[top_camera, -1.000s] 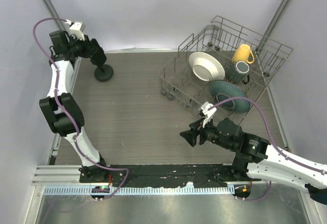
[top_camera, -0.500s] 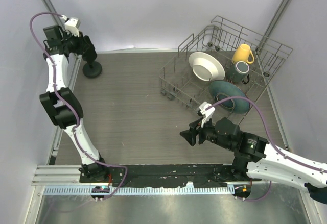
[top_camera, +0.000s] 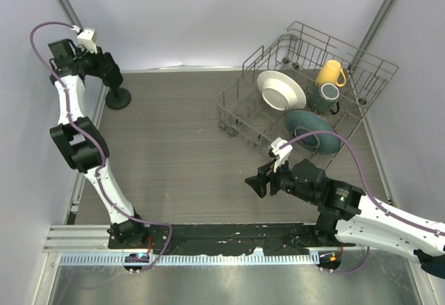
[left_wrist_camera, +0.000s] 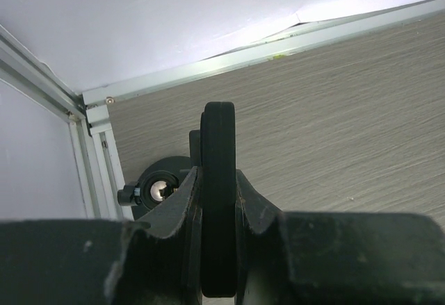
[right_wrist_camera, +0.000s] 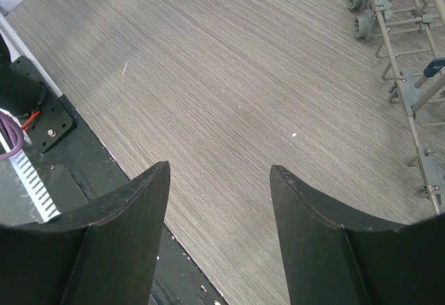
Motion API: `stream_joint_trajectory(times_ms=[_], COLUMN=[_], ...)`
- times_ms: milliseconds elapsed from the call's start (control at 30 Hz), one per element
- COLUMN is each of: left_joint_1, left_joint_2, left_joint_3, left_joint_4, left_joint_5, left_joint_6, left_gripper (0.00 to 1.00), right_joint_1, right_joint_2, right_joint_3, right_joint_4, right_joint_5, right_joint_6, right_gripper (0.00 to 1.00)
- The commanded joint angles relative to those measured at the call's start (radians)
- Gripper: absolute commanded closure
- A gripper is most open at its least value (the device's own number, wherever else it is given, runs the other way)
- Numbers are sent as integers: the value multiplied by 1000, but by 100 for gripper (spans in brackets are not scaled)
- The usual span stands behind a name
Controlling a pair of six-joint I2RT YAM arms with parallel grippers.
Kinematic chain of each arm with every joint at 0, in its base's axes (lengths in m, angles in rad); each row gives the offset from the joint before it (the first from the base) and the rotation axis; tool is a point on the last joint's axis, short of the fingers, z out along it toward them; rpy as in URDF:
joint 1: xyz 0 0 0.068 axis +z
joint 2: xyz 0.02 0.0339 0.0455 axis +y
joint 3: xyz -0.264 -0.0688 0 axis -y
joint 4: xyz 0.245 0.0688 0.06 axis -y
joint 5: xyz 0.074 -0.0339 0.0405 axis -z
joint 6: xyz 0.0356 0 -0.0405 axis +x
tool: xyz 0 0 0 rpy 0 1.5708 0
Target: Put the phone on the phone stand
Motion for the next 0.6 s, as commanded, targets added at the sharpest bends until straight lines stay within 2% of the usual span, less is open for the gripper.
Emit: stream_joint_trajectory(times_ms=[0, 233, 567], left_joint_1=[21, 25, 9], left_joint_2=[-17, 23, 23], left_joint_3=[108, 157, 94], left_joint_4=[177, 191, 263], left_joint_5=[89, 66, -155], left_joint_6=[-8, -21, -100], left_gripper=[100, 100, 98], right_joint_1=[-13, -30, -45], right_joint_2=[24, 39, 38], right_joint_3=[47, 49, 44], right_joint_4=[41, 43, 53], right_joint_5=[0, -12, -38], right_joint_6=[-21, -24, -21], right_gripper=[36, 35, 36])
